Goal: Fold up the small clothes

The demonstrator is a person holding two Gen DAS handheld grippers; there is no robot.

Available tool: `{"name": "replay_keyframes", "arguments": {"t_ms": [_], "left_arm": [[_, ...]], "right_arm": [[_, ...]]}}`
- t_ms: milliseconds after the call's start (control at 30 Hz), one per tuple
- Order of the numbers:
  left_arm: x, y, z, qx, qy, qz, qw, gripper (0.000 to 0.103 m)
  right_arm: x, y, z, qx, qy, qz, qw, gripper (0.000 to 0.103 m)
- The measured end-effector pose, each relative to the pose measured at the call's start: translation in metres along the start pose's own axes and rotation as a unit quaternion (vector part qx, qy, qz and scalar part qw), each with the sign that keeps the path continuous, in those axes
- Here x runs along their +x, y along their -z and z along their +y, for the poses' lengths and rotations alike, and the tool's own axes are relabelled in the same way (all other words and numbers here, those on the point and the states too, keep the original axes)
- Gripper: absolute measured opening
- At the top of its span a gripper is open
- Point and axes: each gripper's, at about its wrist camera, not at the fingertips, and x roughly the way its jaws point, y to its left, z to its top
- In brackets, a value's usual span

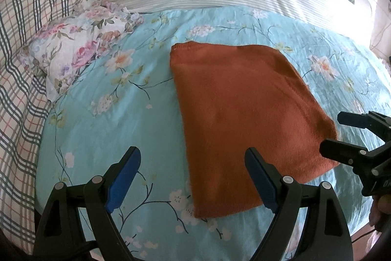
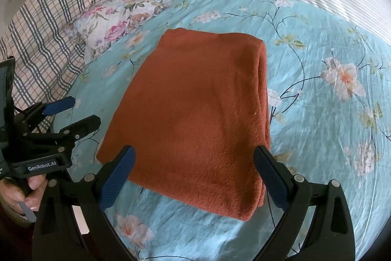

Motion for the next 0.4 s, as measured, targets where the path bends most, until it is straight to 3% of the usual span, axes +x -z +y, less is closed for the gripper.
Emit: {"name": "replay_keyframes", "arguments": {"t_ms": [400], "left_arm": [[0.0, -0.0018, -0.0048, 0.003, -0.004, -0.005, 1.0, 0.088]], "right_arm": [[0.0022, -0.0013, -0.0074, 0.005, 0.0, 0.0, 1.0, 0.097]]}}
